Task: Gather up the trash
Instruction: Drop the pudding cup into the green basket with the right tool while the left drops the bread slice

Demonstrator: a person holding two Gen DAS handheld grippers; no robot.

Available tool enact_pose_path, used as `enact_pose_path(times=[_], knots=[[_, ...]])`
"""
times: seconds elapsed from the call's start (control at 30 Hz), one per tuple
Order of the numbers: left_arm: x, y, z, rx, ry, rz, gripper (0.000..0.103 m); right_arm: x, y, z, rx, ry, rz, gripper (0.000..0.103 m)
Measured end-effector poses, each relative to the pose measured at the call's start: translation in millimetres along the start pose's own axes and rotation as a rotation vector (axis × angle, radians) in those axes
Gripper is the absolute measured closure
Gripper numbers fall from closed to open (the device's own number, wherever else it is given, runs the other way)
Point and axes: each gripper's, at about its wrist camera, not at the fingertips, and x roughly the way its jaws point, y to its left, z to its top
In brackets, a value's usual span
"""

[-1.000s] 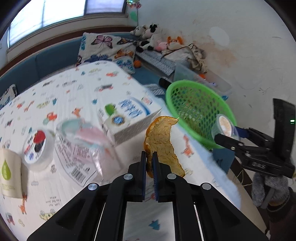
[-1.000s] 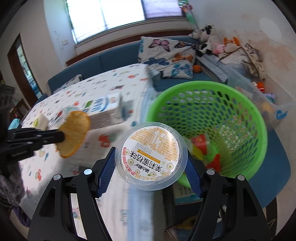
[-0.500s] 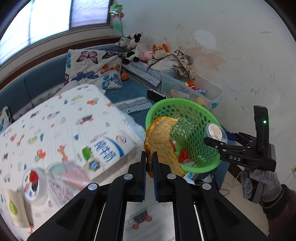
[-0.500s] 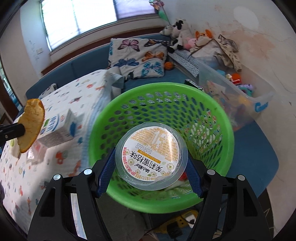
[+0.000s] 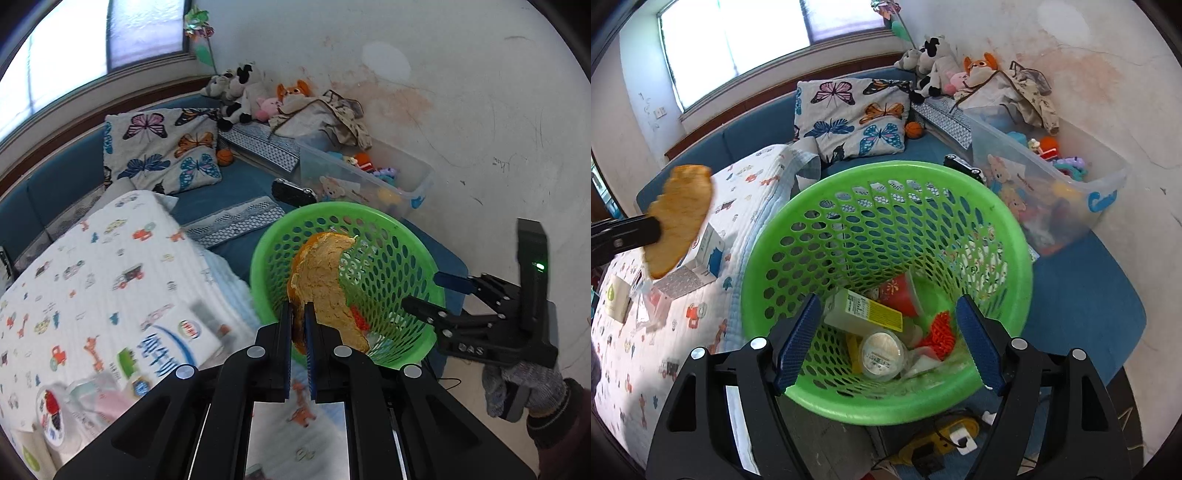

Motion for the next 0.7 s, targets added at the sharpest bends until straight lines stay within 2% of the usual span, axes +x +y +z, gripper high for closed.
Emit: enact_pose_path(times=[0.37,0.7], knots=[[44,-40,17,0.058,0.055,-0.036,0.096,-22,-11,-15,0.0,-0.016,-0.007,0.024],[81,-61,27,0.089,0.119,-0.033,0.096,-20,-17,-23,0.018,-0.006,0.004,0.024]])
